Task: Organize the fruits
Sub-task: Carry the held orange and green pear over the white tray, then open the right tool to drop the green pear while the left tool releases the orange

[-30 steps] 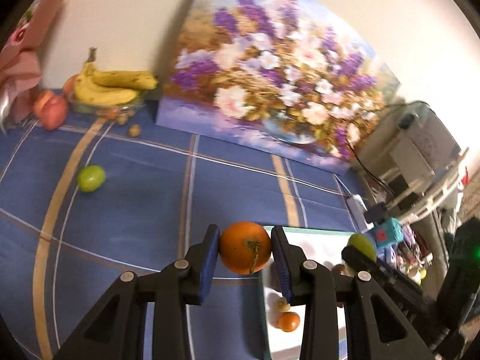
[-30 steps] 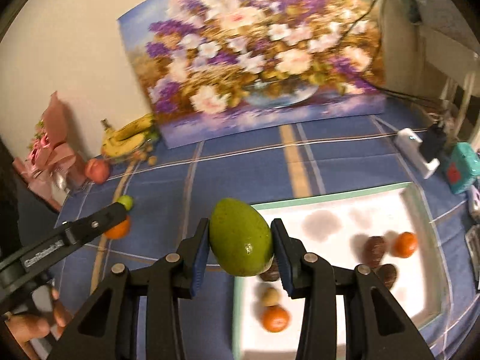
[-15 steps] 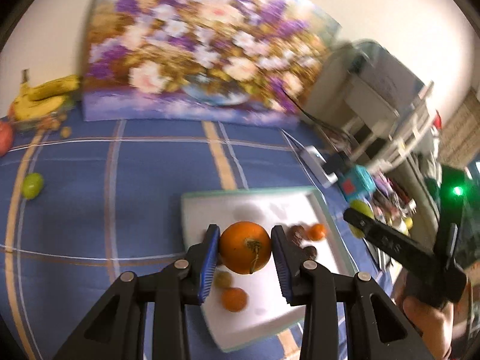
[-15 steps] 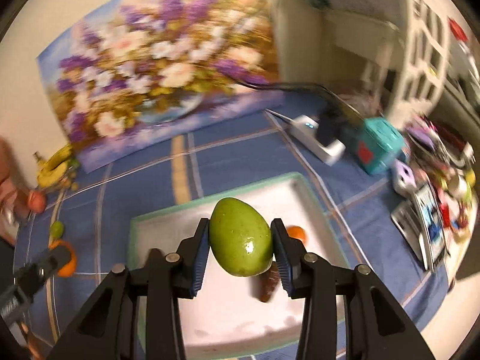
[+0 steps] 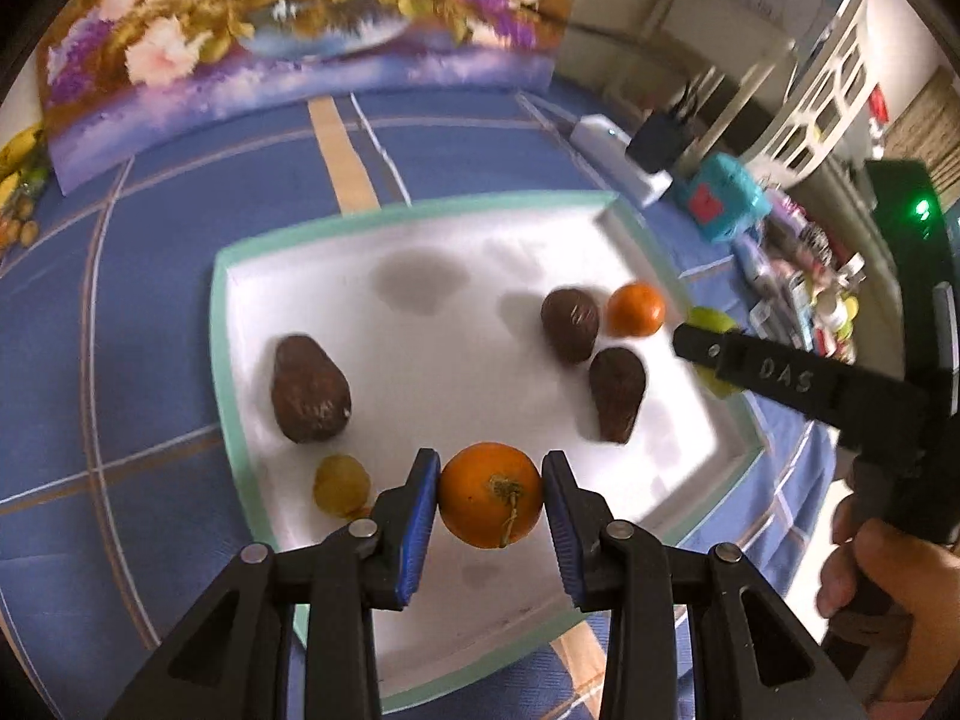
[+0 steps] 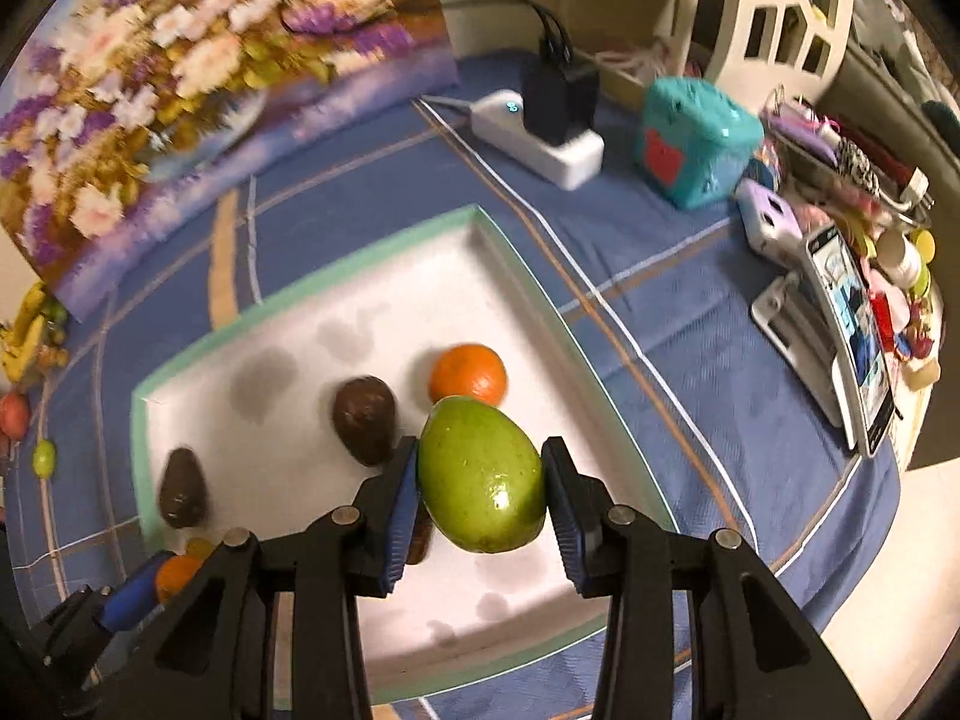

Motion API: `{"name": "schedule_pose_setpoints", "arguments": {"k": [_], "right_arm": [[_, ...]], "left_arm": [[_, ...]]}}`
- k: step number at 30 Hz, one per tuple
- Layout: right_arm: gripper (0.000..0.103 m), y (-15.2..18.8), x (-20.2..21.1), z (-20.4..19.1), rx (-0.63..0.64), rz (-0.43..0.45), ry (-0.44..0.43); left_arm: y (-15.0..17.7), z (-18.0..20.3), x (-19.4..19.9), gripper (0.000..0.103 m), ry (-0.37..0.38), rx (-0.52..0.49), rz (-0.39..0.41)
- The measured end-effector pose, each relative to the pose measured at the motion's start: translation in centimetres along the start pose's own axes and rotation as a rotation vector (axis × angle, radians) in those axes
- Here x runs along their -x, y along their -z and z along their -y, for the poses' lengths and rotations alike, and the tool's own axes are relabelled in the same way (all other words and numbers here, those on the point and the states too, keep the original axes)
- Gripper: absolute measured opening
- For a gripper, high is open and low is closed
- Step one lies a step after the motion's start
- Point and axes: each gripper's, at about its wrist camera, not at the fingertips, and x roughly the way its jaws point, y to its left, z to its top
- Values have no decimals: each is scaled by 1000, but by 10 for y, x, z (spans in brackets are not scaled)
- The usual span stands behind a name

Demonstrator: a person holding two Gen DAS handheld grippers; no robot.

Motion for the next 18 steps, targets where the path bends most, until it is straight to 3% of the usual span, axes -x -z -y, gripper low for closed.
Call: {"name": "schedule_pose_setpoints", "arguments": {"k": [4, 18], "right_arm": [[42, 3, -15, 7, -8, -42, 45], [42, 11, -38, 12, -16, -114, 46]], "left_arm": [[4, 2, -15, 37, -23, -4, -31], [5, 4, -30, 38, -58, -10, -68]]}}
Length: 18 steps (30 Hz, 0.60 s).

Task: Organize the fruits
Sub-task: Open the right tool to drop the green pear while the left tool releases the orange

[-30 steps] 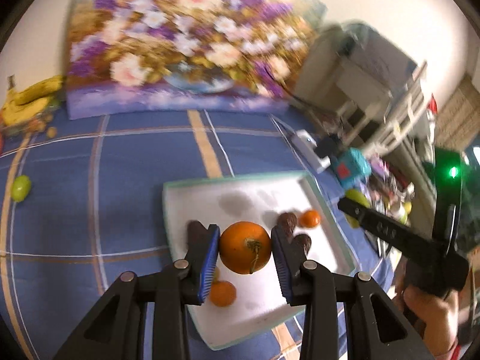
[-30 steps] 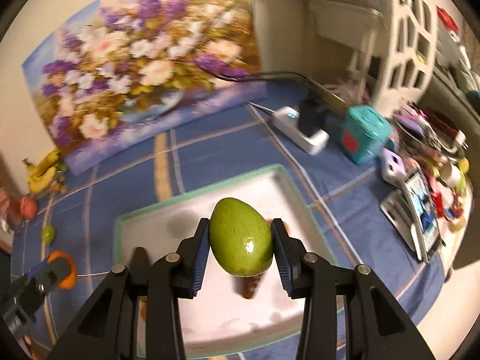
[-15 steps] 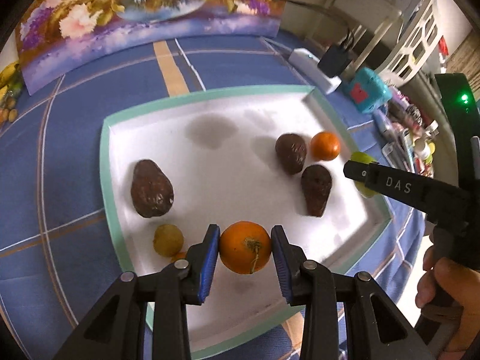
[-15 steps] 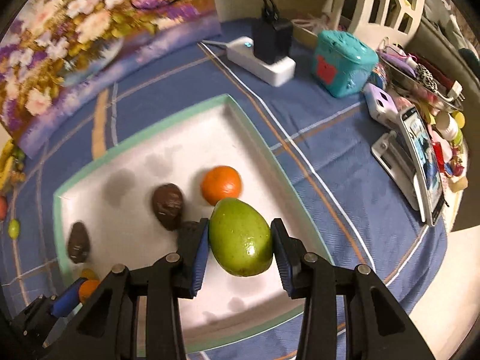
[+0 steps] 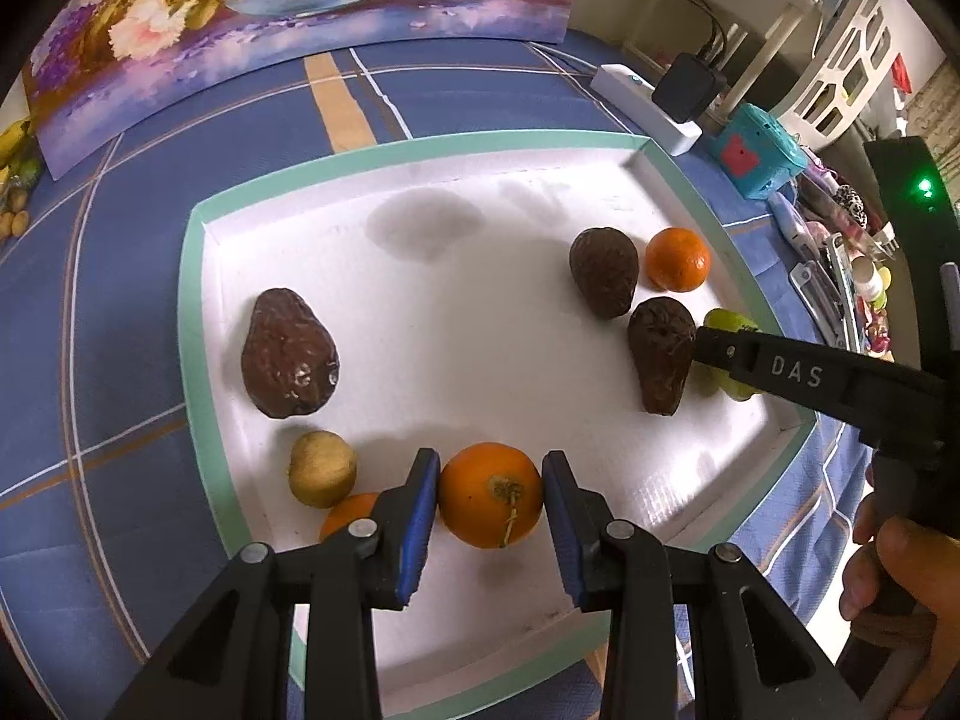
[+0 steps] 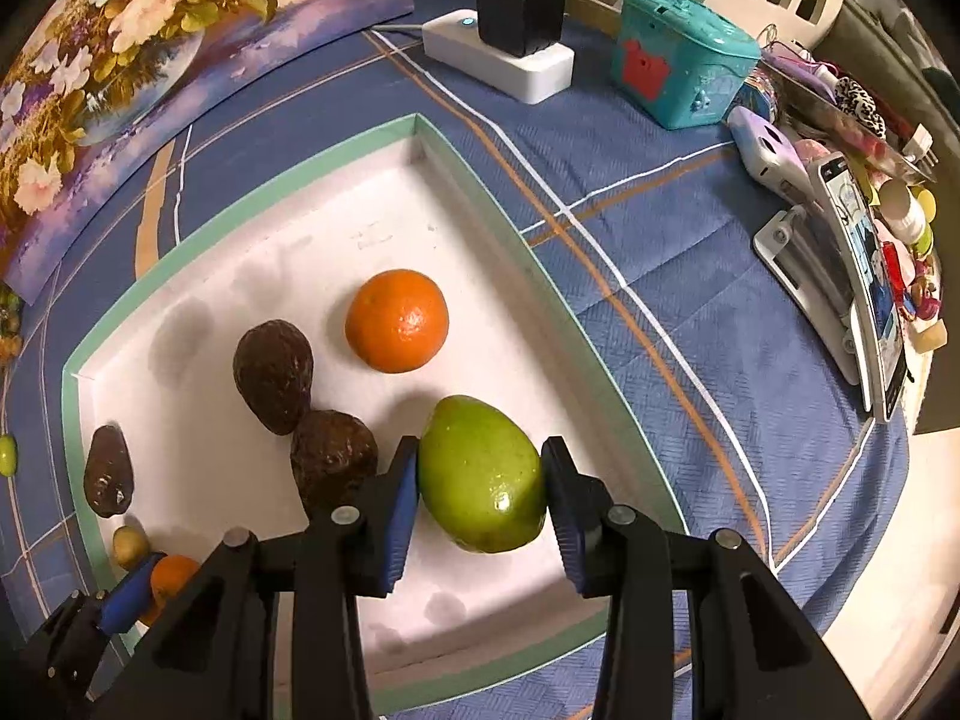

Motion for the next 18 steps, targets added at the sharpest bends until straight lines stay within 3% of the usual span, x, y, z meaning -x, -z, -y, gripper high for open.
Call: {"name": "schedule_pose_setpoints", "arguments": {"k": [12, 15, 18], "right_arm": [[42, -3, -5, -4, 10, -5, 10], [51, -5, -1, -6, 15, 11, 30], [52, -7, 6, -6, 17, 27, 35]], "left_arm": [[-2, 1, -1, 38, -5, 2, -9], [-3, 0, 0, 39, -5, 4, -10], [-4, 0, 6, 40, -2, 7, 0]]}}
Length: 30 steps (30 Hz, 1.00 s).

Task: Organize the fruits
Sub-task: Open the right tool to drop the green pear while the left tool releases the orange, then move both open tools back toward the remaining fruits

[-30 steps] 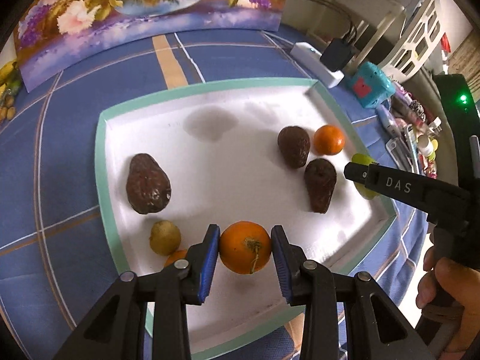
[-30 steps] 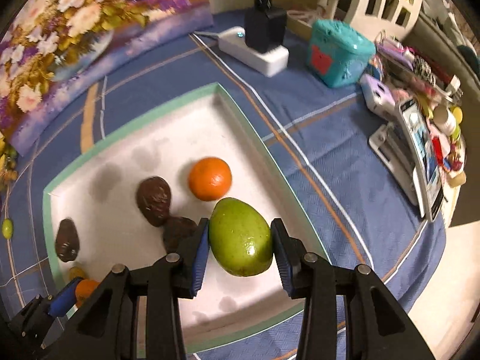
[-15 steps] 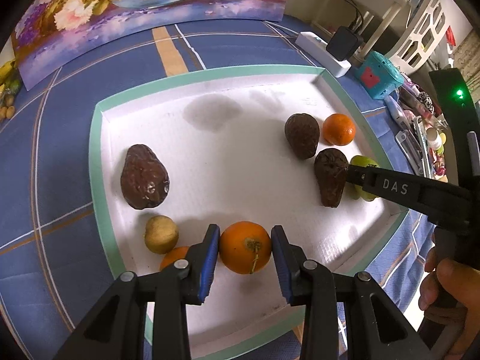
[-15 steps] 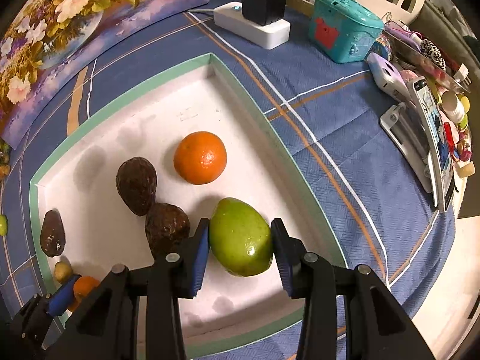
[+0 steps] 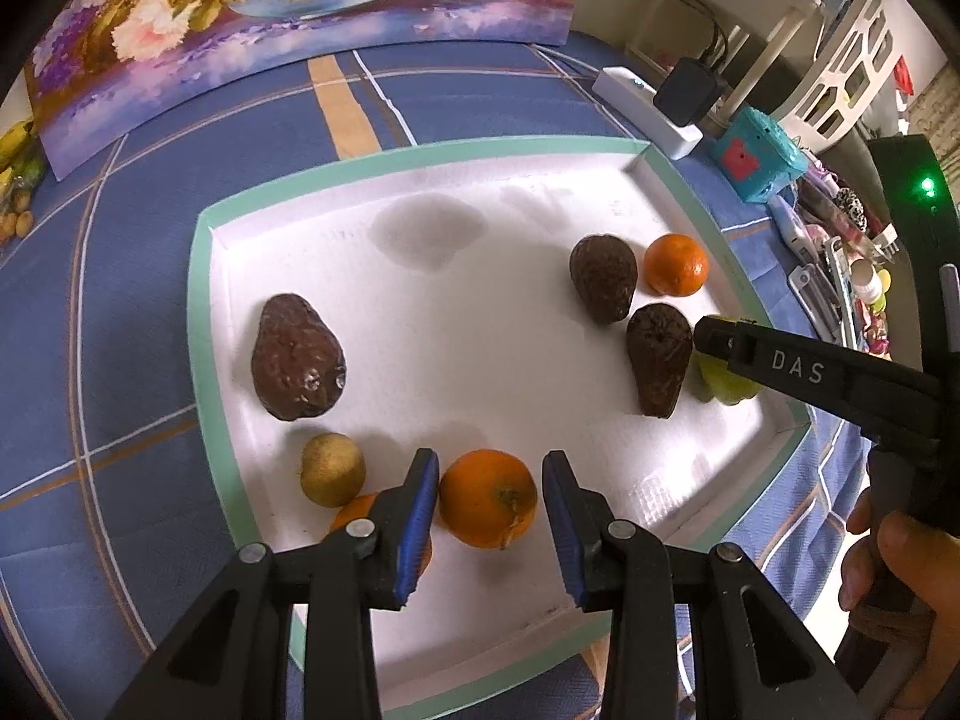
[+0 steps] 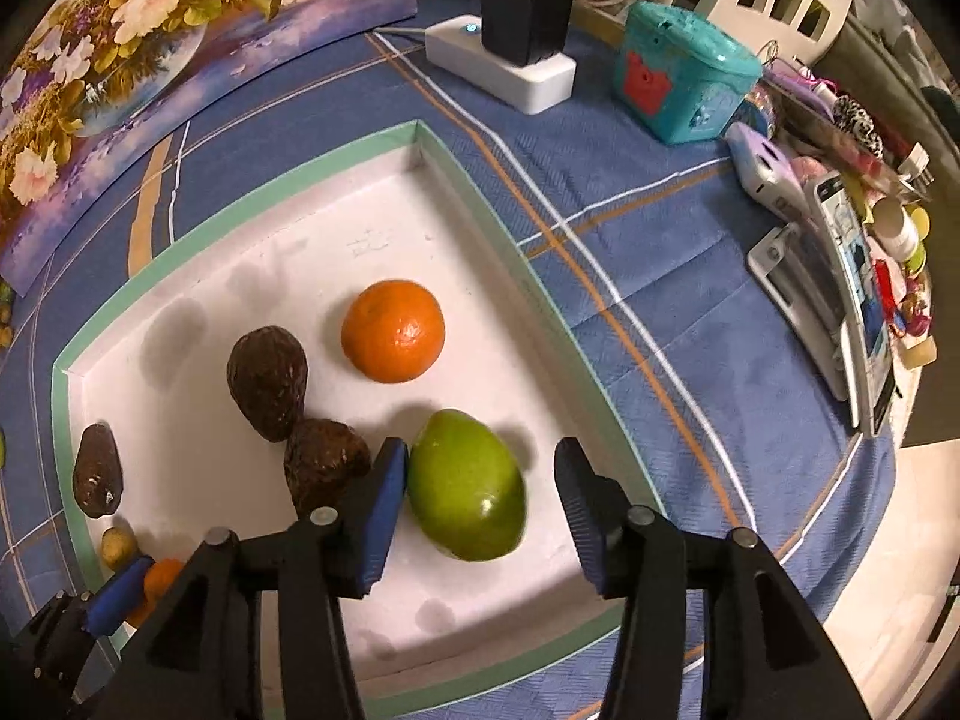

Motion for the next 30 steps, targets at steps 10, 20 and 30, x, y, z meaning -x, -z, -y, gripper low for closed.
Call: {"name": "schedule_pose_setpoints", "arguments": {"k": [10, 20, 30], "right_arm": [[68, -8, 50, -7, 23, 157, -54], [86, -6, 64, -27, 82, 234, -110], [97, 2, 76, -93, 243, 296, -193]], "left_arm": [[-10, -13, 47, 71, 2, 14, 124], [-13, -107, 88, 103, -219, 241, 247], [9, -198, 125, 103, -417, 395, 301]]}}
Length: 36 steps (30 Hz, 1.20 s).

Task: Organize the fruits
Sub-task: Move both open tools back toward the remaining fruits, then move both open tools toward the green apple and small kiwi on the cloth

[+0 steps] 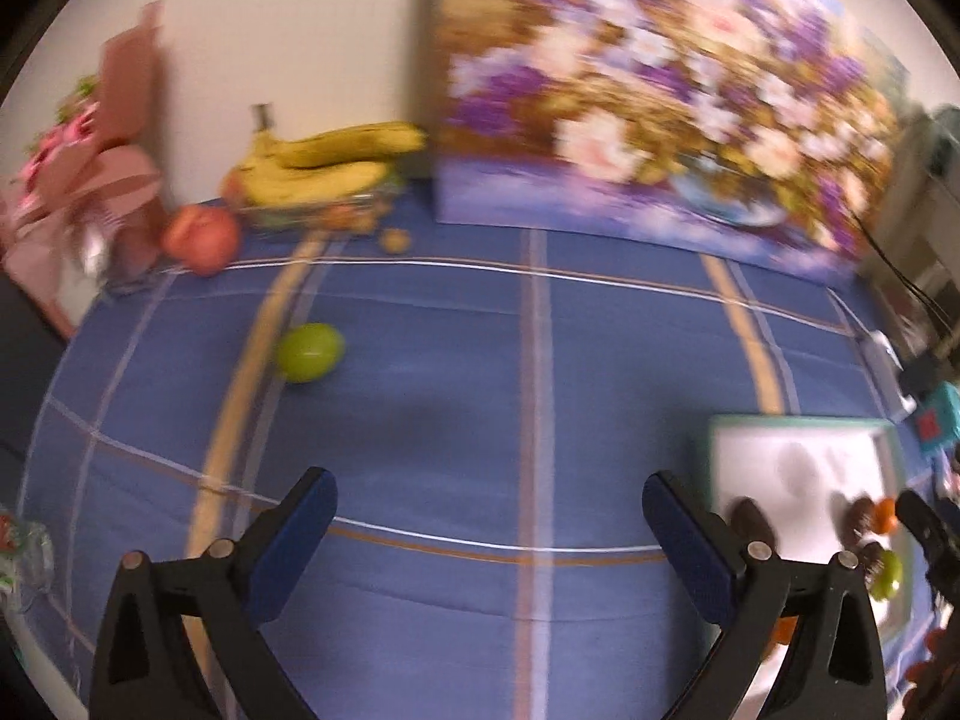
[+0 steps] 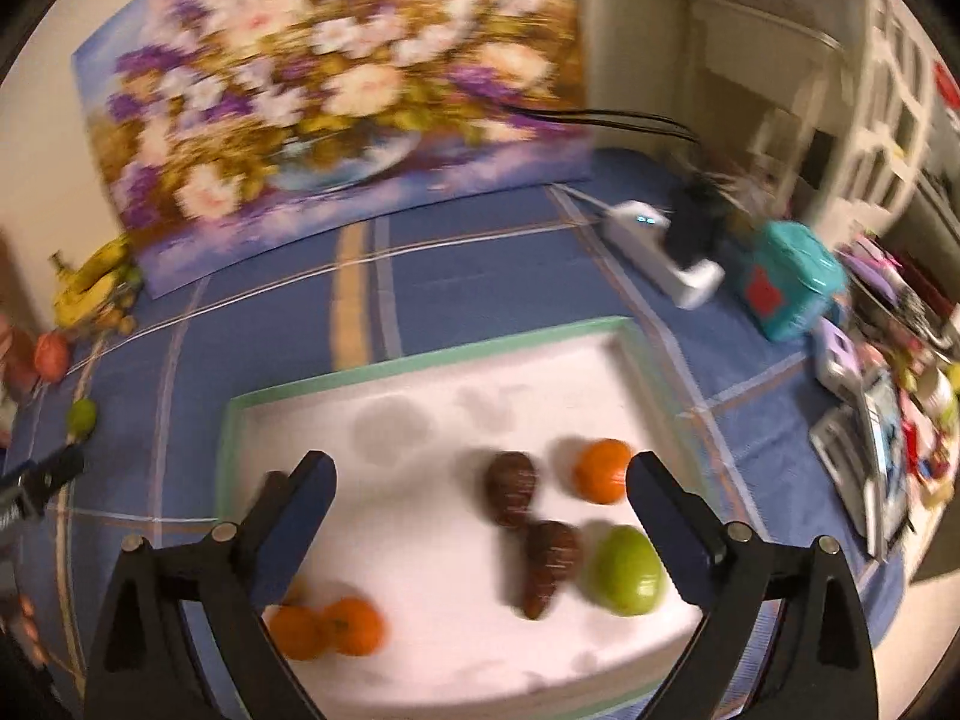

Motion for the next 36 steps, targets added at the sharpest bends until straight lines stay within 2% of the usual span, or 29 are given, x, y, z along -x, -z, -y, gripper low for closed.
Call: {"name": "schedule_pose_setpoints", "arguments": {"k": [5, 10, 14, 18, 22, 25, 29, 31, 36], "right_arm": [[97, 4, -5, -50, 99, -4, -28], [98, 15, -12, -95, 167, -22, -101], [98, 26, -20, -126, 218, -33, -117], [98, 35, -27, -152, 252, -48, -167], [98, 36, -37, -172, 242, -79, -277], [98, 31, -43, -181, 235, -81, -298], [98, 10, -57, -200, 255, -100, -326], [97, -6, -61, -213, 286, -94, -340], [98, -52, -76, -258, 360, -68, -389]], "left_arm": [[-6, -44, 3, 103, -87, 77, 16], [-8, -79, 9, 103, -132, 132, 23], [-8, -104, 10, 103, -154, 185, 27], [-10, -125, 7, 103, -125, 228, 27], [-14, -146, -2, 103, -80, 269, 41], [-18, -162, -10, 103, -94, 292, 53], [-27, -185, -24, 103, -70, 331, 66], [-28, -195, -27, 103, -61, 311, 115], [-22, -220, -41, 103, 4, 349, 176]]}}
